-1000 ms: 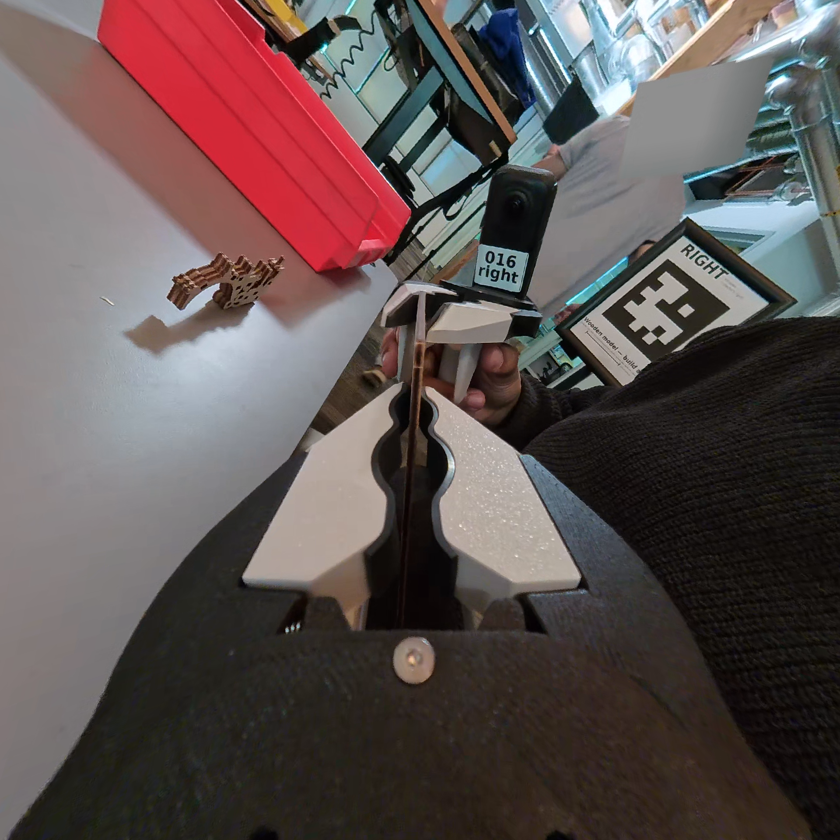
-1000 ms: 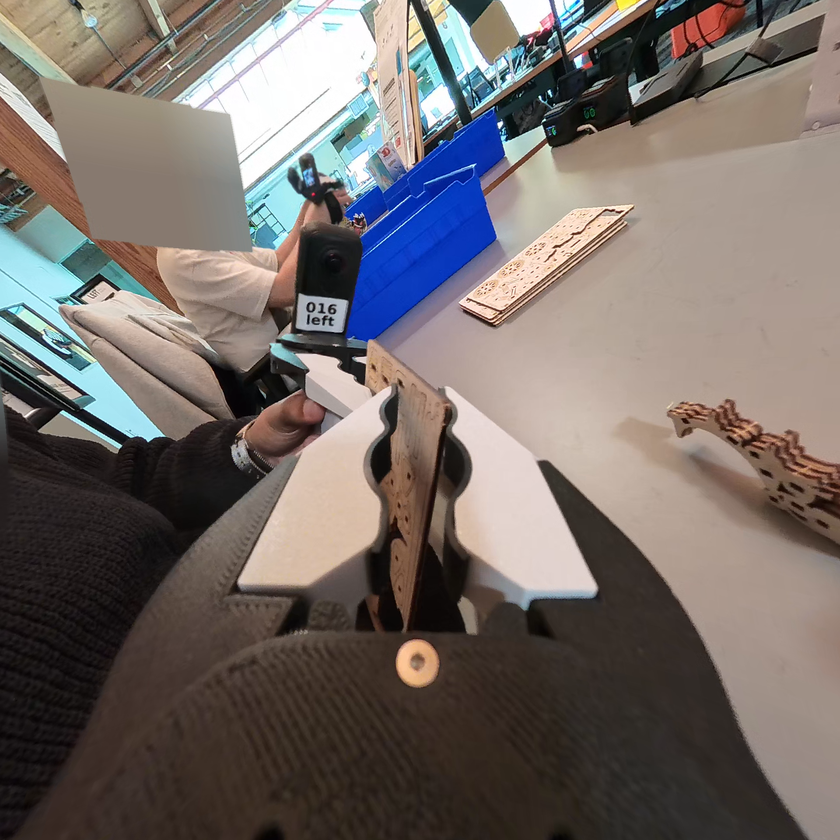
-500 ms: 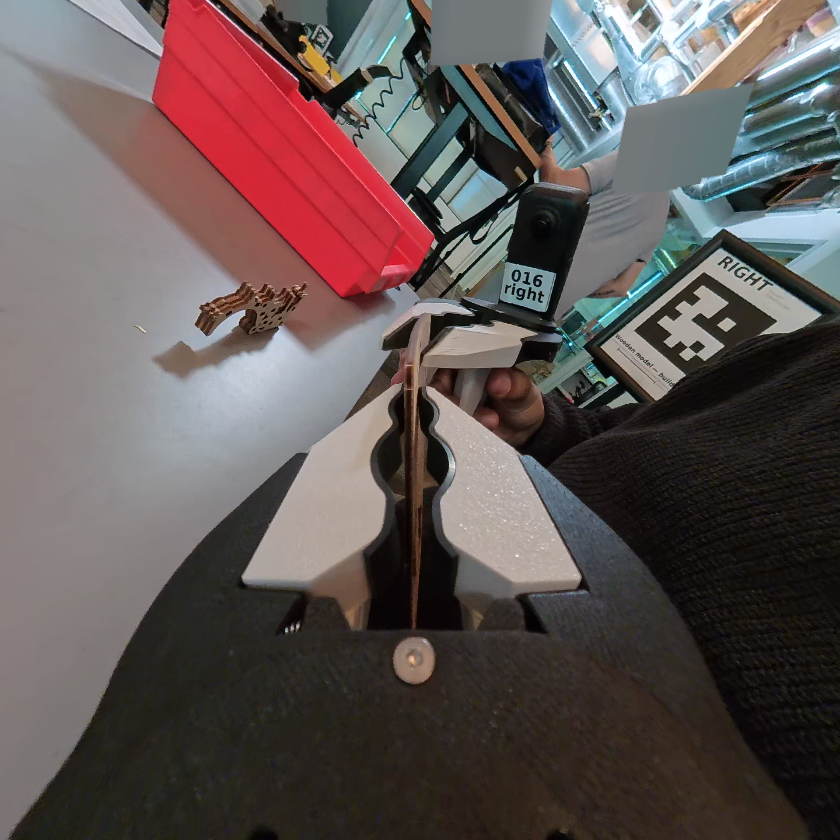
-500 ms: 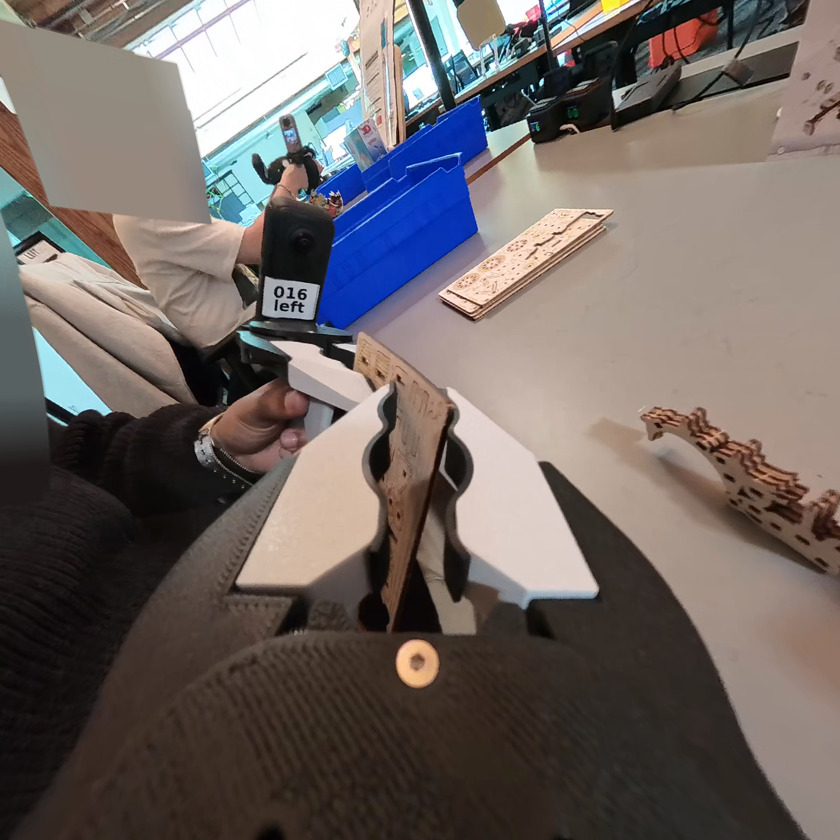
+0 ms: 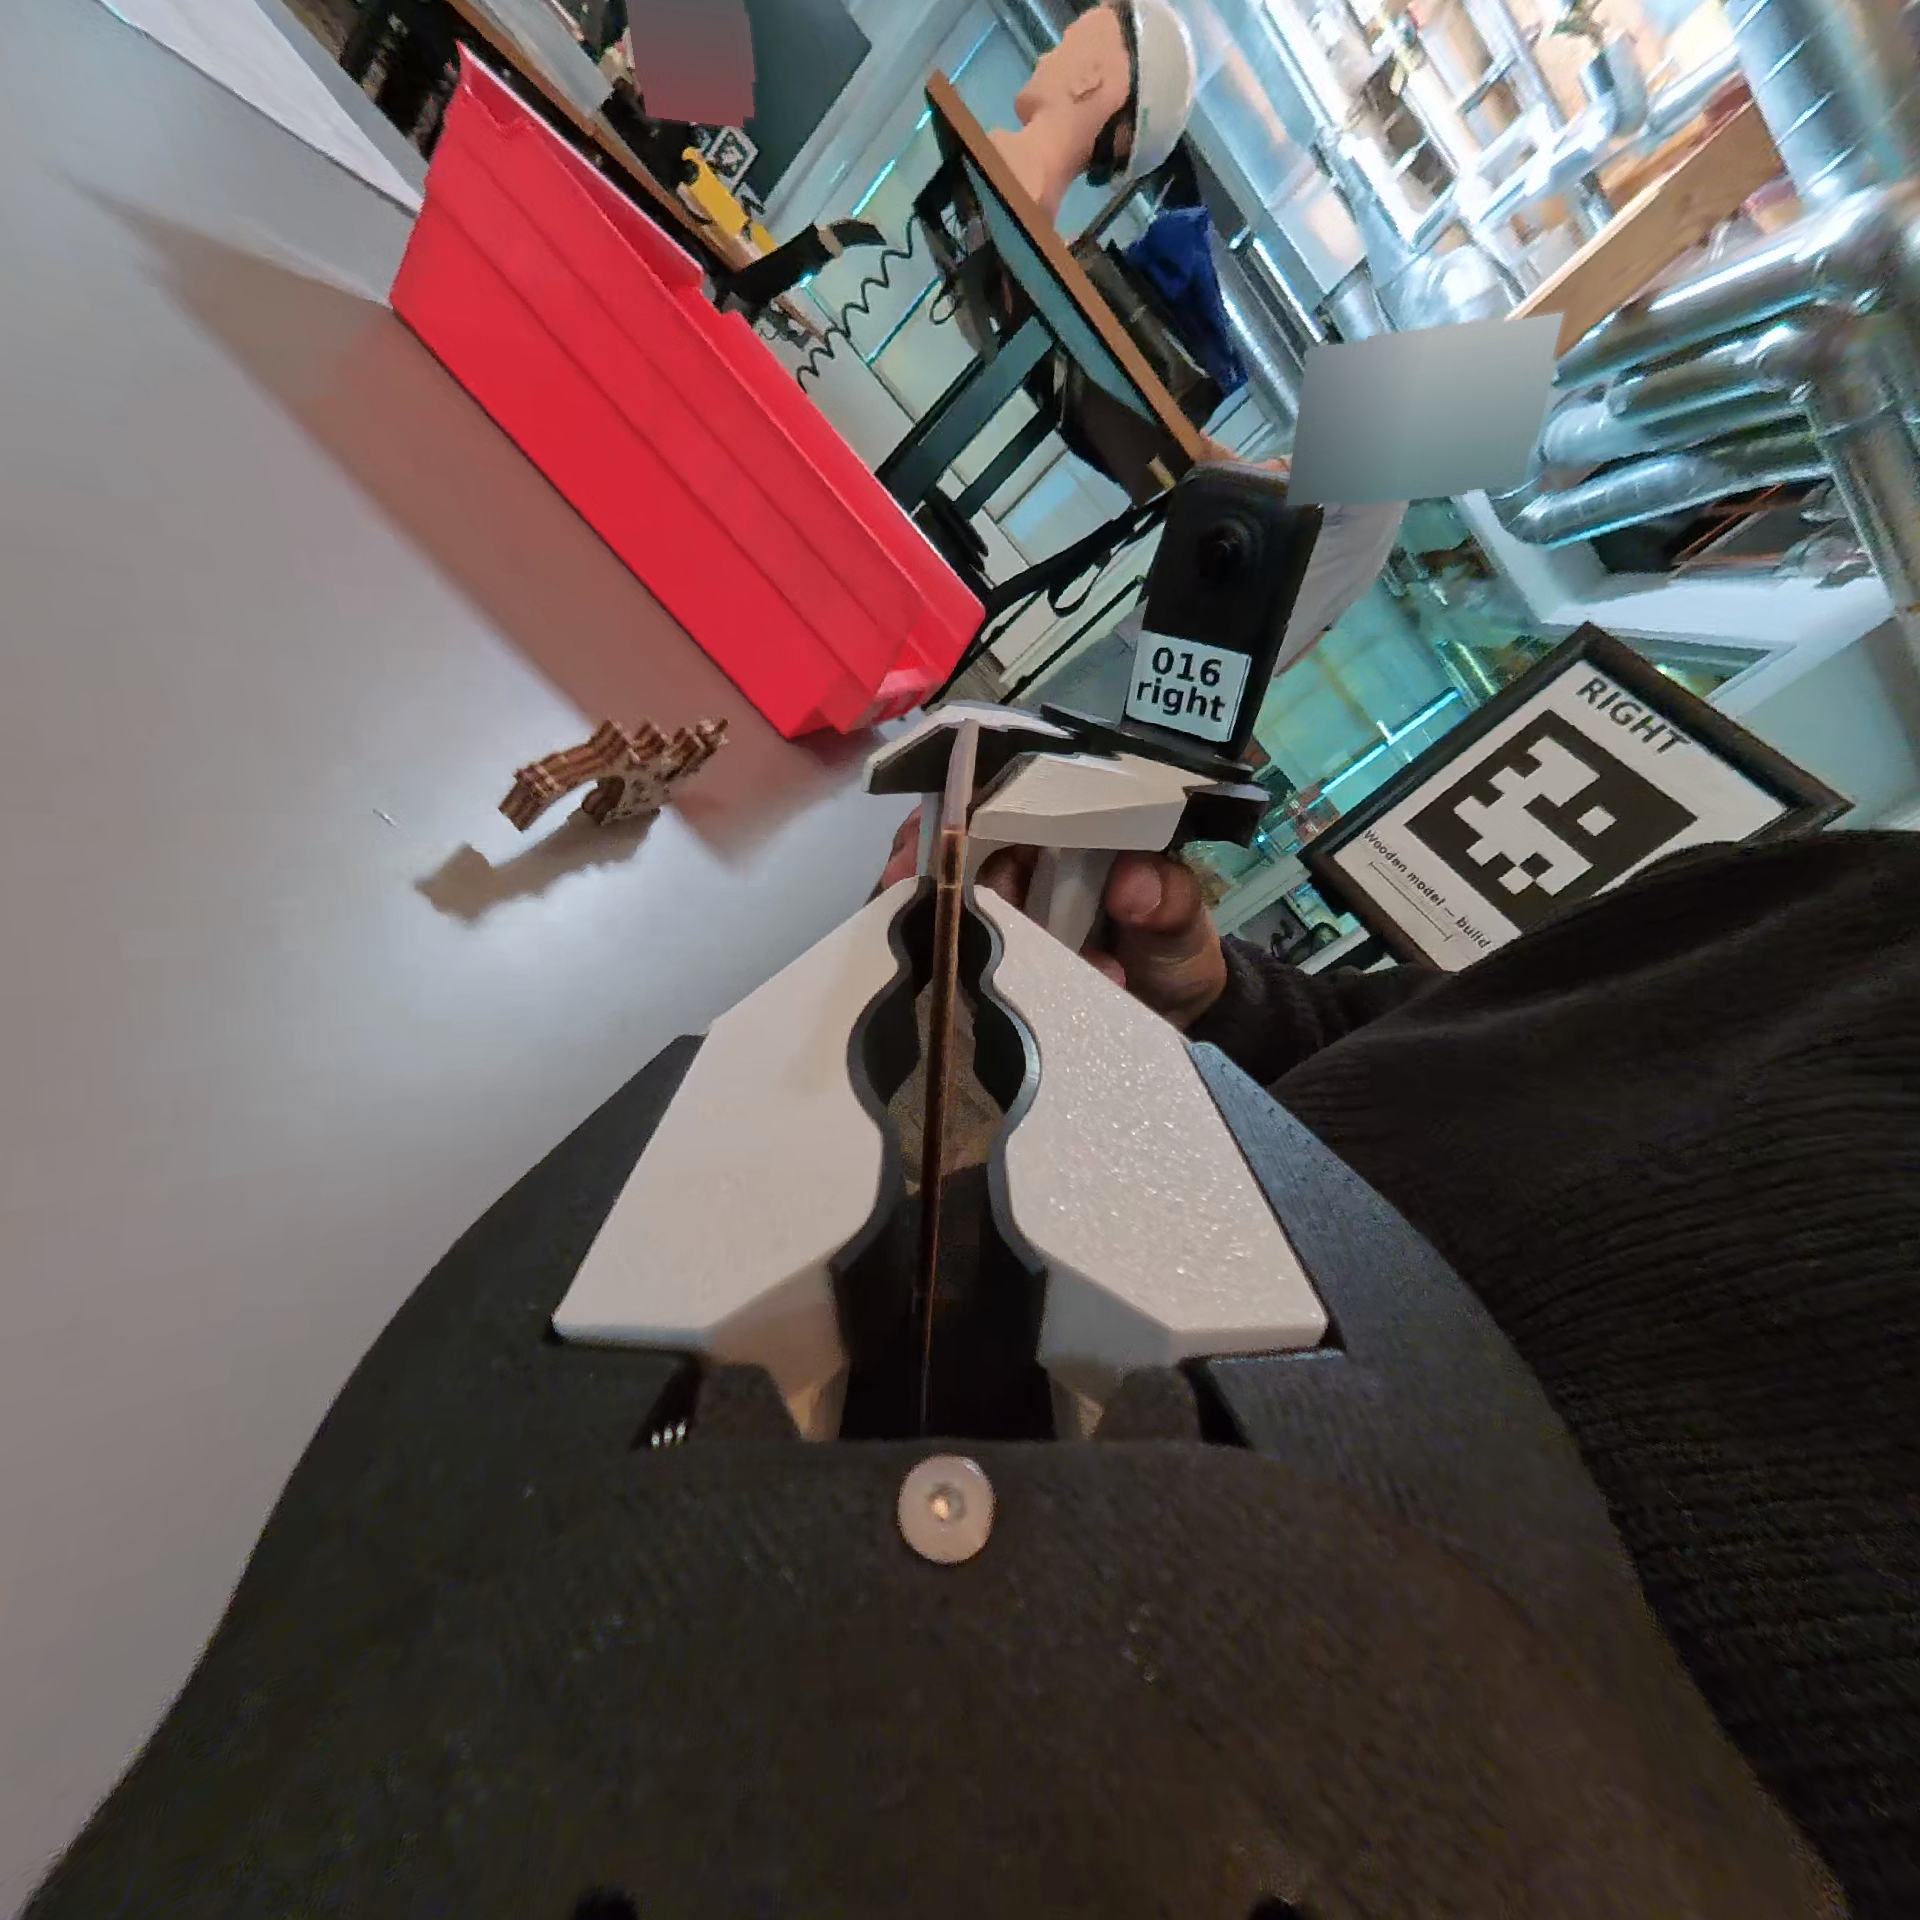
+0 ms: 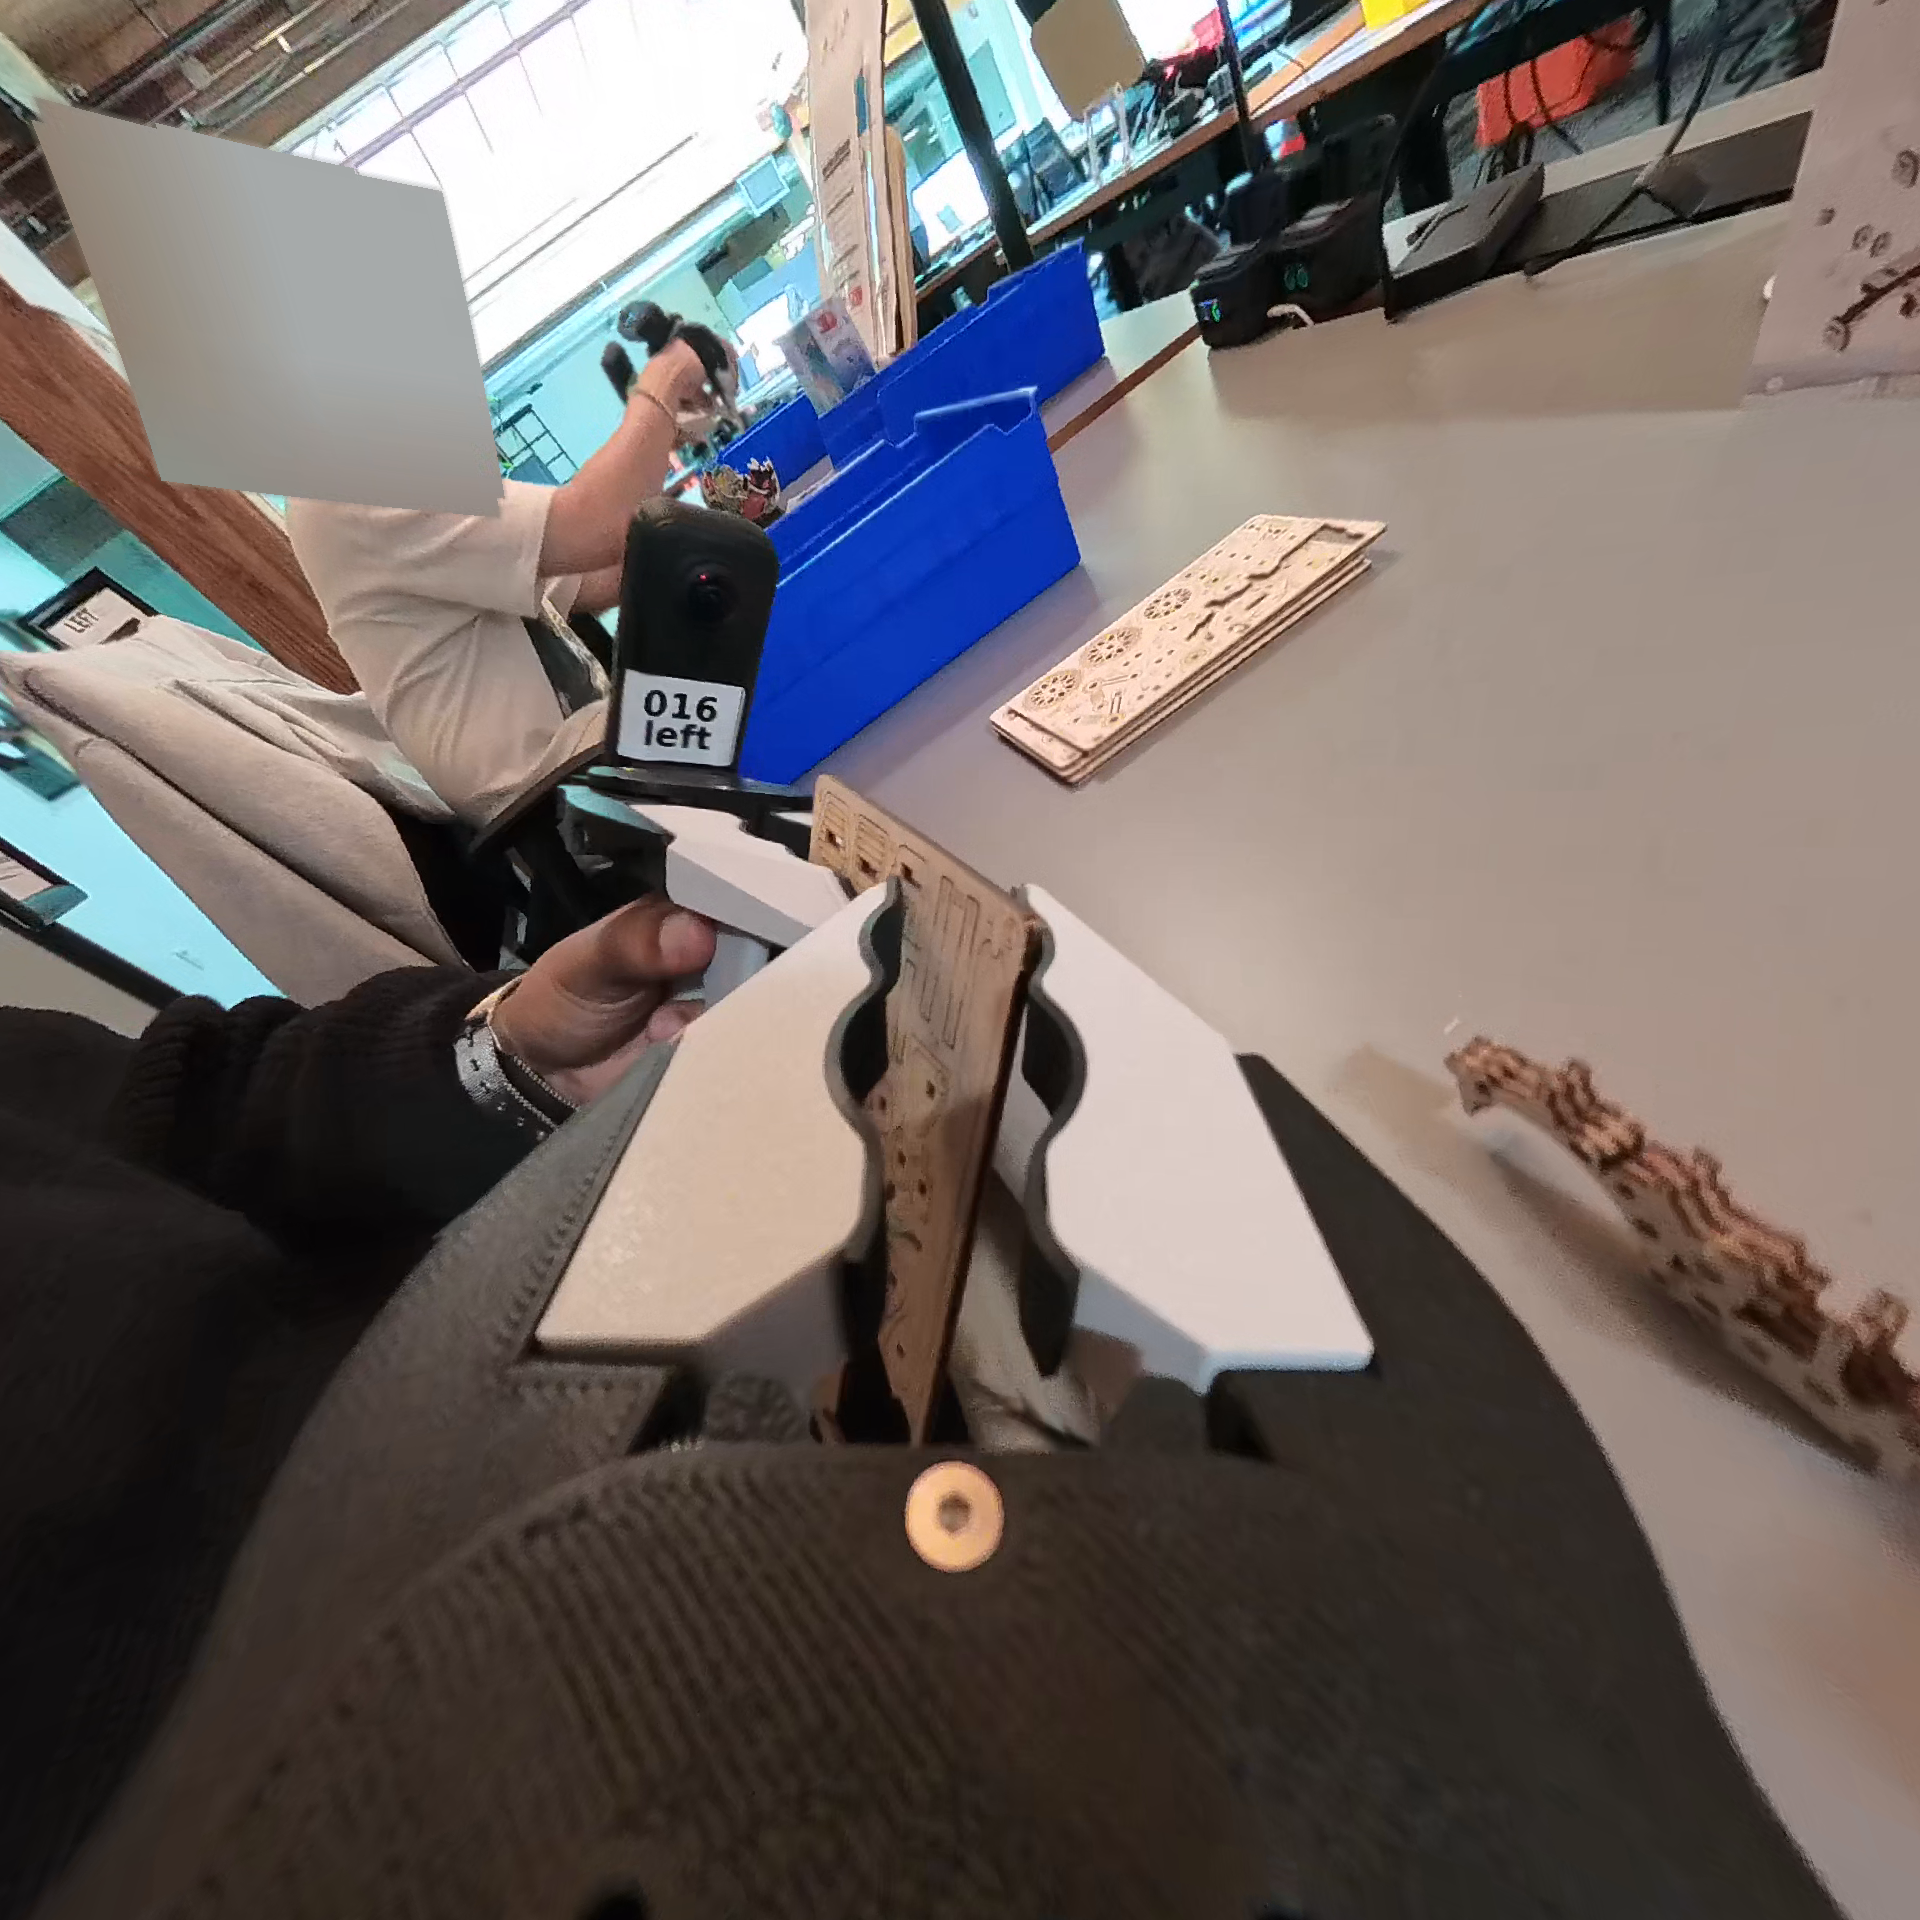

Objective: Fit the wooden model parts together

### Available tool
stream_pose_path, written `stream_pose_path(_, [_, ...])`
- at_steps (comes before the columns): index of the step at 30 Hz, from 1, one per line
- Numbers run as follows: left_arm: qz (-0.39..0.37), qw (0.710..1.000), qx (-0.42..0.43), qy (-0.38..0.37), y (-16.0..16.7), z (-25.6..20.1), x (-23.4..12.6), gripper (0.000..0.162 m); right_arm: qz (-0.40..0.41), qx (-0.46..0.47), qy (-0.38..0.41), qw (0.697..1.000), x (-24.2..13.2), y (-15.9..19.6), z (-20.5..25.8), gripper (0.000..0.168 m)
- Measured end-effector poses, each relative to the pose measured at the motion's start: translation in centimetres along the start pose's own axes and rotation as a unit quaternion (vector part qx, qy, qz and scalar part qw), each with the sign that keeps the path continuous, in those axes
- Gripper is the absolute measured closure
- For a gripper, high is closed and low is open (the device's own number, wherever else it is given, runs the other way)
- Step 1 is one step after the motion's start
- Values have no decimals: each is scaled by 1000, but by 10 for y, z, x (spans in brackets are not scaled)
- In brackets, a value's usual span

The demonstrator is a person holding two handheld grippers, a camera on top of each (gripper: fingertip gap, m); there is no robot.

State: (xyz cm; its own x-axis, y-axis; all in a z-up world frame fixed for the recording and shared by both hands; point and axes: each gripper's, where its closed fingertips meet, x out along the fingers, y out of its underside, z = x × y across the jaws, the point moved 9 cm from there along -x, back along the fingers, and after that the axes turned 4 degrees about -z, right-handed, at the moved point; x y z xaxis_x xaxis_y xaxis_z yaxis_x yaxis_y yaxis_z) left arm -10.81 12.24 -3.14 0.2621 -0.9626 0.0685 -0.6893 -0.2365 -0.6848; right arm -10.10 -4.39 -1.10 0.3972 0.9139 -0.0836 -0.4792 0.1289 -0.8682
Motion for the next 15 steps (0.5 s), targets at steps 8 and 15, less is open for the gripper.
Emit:
stream_pose_path(8, [27, 992, 117, -25, -82, 17, -15, 162, 90, -110, -6, 990, 60, -74, -18, 144])
stream_pose_path(15, [8, 995, 92, -33, -103, 46, -49, 162, 145, -123, -65, 980, 114, -84, -33, 147])
